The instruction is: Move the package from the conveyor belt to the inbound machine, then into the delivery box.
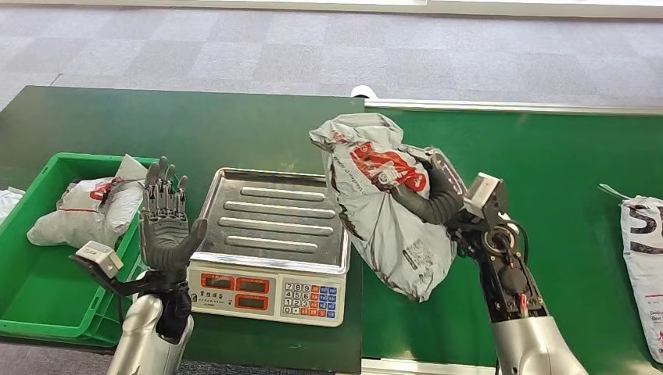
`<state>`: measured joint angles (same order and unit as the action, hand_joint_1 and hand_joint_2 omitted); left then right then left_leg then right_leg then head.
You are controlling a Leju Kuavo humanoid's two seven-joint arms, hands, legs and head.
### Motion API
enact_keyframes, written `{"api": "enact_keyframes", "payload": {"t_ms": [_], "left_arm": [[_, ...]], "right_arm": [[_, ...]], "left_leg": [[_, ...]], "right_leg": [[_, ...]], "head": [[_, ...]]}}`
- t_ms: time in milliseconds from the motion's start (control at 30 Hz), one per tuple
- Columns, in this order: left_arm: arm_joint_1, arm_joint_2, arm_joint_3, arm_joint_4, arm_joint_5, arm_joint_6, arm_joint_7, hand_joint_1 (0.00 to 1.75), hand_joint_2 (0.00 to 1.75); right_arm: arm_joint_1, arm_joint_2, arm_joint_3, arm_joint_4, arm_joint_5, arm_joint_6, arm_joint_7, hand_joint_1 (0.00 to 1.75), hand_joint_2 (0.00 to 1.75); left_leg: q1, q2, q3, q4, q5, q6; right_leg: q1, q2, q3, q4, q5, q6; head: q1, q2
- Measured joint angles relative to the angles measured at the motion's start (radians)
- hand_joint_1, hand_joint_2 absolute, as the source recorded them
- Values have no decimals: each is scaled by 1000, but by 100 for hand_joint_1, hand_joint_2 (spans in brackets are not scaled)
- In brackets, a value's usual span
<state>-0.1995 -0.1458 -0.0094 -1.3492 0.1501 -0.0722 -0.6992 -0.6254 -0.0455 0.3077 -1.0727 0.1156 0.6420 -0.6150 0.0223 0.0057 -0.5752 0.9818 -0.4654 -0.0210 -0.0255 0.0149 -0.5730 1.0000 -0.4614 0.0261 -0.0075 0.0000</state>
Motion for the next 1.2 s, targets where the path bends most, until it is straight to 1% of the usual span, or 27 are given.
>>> {"api": "enact_keyframes", "payload": {"t_ms": [100, 167, 333, 400, 467, 567, 667, 800, 900, 1000, 1200], "left_arm": [[8, 0, 8, -15, -6, 16, 0, 0, 175], [12, 0, 13, -22, -9, 25, 0, 0, 175], [37, -3, 22, -52, -10, 33, 0, 0, 175], [51, -4, 26, -63, -11, 37, 0, 0, 175], [61, -4, 28, -70, -12, 40, 0, 0, 175], [64, -4, 29, -72, -12, 40, 0, 0, 175], [58, -4, 27, -70, -11, 42, 0, 0, 175], [45, -4, 21, -63, -9, 42, 0, 0, 175], [29, -4, 10, -51, -8, 41, 1, 0, 175], [18, -5, -1, -35, -7, 33, 1, 0, 175], [2, -5, -19, -5, 0, 28, 0, 0, 175]], "right_arm": [[-99, -4, 84, 84, 49, -54, 17, 175, 175], [-157, -1, 147, 134, 107, -106, 37, 175, 175], [-289, 43, 355, 243, 302, -265, 102, 175, 175], [-323, 70, 437, 274, 400, -342, 138, 175, 175], [-346, 97, 508, 298, 470, -398, 167, 175, 175], [-374, 137, 601, 337, 557, -443, 201, 175, 175], [-387, 179, 685, 382, 594, -459, 218, 175, 175], [-388, 220, 760, 446, 611, -463, 239, 175, 175], [-377, 240, 796, 511, 619, -472, 272, 175, 175], [-370, 247, 820, 577, 629, -490, 308, 175, 175], [-372, 250, 834, 647, 634, -507, 334, 175, 175]], "left_leg": [[0, -1, 0, 0, 0, 0], [0, -1, -1, 0, 0, 0], [0, 0, -2, 0, 0, 0], [0, -1, -2, 0, 0, 0], [0, -1, -2, 0, 0, 0], [0, -1, -2, 0, 0, 0], [0, 0, -1, 0, 0, 0], [0, -1, -1, 0, 0, 0], [0, -1, -1, 0, 0, 0], [0, -1, -1, 0, 0, 0], [0, -1, 0, 0, 0, 0]], "right_leg": [[0, 0, 0, 0, 0, 0], [0, -1, 0, 1, 0, 0], [0, -1, -1, 1, 0, 0], [0, -1, -1, 1, 0, 0], [0, -1, -2, 1, 0, 0], [0, -1, -2, 1, -1, 0], [0, -1, -2, 1, 0, 0], [0, -2, -2, 1, 0, 0], [0, -2, -2, 1, 0, 0], [0, -2, -2, 0, 0, 0], [0, -2, -1, 0, 0, 0]], "head": [[0, 0], [0, 0], [0, 0], [0, 0], [0, 0], [0, 0], [0, 0], [0, 0], [0, 0], [0, 0], [0, 0]]}}
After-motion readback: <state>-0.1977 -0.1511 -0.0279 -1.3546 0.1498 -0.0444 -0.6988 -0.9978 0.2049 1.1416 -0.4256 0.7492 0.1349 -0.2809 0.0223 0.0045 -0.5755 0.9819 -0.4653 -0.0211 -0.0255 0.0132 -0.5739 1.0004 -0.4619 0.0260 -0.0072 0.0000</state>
